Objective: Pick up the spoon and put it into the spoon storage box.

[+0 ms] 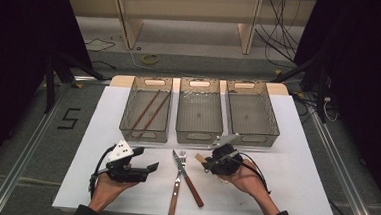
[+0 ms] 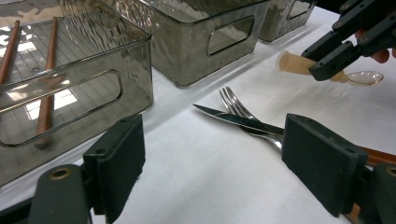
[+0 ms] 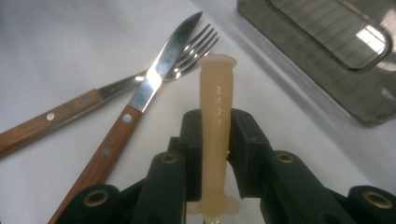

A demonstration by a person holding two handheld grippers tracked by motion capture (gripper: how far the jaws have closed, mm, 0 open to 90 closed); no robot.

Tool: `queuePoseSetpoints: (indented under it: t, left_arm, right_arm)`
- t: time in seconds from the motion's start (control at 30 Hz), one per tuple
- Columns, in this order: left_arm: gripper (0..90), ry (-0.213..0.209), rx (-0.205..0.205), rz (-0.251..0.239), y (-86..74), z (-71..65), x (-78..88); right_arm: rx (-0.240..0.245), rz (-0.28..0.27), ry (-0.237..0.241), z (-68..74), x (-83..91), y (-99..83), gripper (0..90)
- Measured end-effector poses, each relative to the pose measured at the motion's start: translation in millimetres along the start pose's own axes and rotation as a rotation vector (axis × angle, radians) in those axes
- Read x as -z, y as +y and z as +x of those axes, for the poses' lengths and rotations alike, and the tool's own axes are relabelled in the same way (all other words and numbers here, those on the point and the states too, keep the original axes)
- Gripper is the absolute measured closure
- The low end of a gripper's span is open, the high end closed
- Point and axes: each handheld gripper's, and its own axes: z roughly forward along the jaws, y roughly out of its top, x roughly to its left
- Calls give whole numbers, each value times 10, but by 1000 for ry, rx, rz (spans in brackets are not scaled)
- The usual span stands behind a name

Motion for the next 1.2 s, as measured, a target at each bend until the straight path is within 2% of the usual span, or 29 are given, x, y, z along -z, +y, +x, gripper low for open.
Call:
queuePoseSetpoints:
  t: [0.3, 0.8, 1.2]
  left_arm:
    - [208, 1, 2, -9, 3, 0, -2]
    - [207, 18, 18, -29, -11, 17, 34]
    - [205, 28, 18, -38, -16, 26, 62]
  right_arm:
    - [-22, -72, -17, -29, 84, 12, 765]
    - [-27, -135, -25, -63, 160, 83, 765]
    - [-44, -189, -48, -157, 255, 283, 765]
